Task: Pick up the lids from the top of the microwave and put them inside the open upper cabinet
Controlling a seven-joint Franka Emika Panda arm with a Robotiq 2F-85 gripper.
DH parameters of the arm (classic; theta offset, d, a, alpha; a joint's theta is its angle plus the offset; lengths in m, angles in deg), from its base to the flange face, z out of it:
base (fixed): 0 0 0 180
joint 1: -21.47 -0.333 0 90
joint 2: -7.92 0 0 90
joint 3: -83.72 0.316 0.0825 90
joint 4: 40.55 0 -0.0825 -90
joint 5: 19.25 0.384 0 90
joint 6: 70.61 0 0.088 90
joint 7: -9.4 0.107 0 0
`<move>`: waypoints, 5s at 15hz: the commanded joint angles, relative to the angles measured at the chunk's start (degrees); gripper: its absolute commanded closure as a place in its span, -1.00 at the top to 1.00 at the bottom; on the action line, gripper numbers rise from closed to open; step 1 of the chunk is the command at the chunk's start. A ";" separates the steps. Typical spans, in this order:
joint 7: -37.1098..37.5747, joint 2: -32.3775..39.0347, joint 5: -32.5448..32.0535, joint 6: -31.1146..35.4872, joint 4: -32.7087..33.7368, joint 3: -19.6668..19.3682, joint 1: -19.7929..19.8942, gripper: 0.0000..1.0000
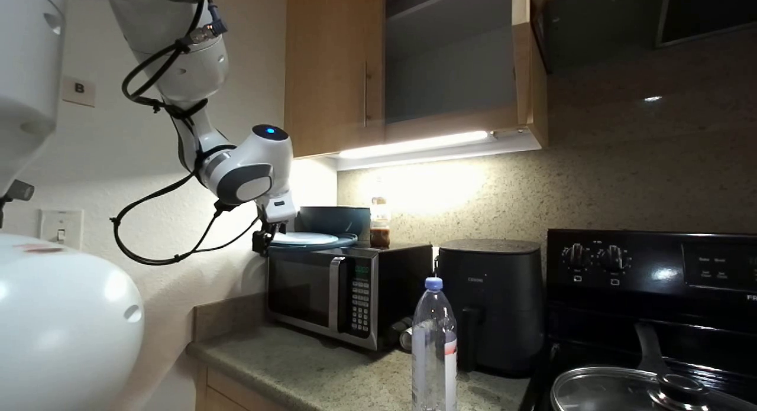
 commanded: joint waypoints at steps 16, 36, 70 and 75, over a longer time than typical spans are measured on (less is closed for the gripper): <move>-53.36 13.12 27.10 2.44 18.38 5.14 6.44 -0.06; -54.78 6.23 28.80 19.84 17.08 8.81 3.65 -0.93; -48.54 -35.11 35.96 29.68 -7.30 38.07 40.23 -0.97; -45.36 -38.48 39.50 29.62 -6.34 46.97 50.13 -0.94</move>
